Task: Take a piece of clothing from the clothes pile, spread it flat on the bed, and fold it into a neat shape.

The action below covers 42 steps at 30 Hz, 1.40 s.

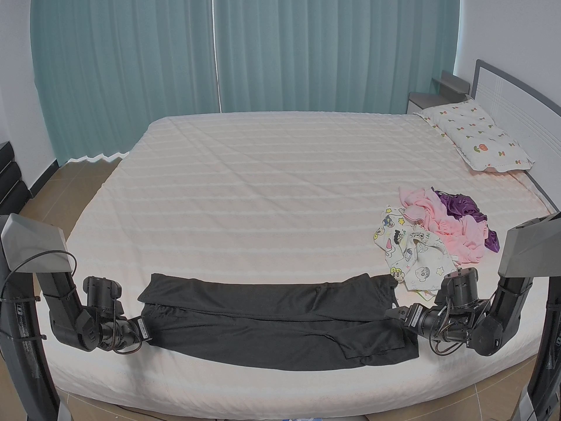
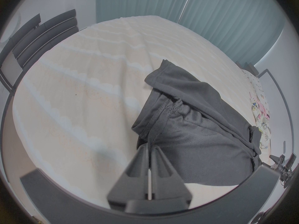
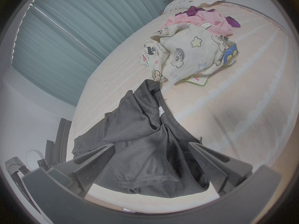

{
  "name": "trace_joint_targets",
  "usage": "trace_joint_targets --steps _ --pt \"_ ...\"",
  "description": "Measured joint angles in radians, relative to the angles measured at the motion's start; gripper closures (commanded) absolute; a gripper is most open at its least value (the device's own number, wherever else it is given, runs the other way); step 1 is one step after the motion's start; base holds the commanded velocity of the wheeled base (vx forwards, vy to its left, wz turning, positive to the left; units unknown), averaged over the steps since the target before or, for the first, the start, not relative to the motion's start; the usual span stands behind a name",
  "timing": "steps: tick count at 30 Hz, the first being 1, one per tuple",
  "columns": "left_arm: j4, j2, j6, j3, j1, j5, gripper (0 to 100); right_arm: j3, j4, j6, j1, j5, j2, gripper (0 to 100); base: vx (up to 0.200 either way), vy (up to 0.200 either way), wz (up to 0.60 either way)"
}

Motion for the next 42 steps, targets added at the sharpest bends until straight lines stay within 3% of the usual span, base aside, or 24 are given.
trace_joint_targets --steps 16,17,31,42 --pt "0.006 -0.029 0.008 0.061 0.031 0.035 100 0.029 0.000 -0.004 -0.001 0.000 -0.010 0 0.000 0.000 0.00" --pt "0.007 -0.030 0.008 0.063 0.033 0.037 0 0.030 0.000 -0.004 -0.001 0.000 -0.011 0 0.000 0.000 0.00" --pt "0.017 -0.087 0.000 0.020 0.039 0.034 0 0.030 0.000 -0.004 -0.001 0.000 -0.018 0 0.000 0.000 0.00" --pt "0.296 -0.186 0.003 -0.133 0.018 0.026 0 0.027 0.000 -0.005 -0.002 0.000 -0.020 0 0.000 0.000 0.00"
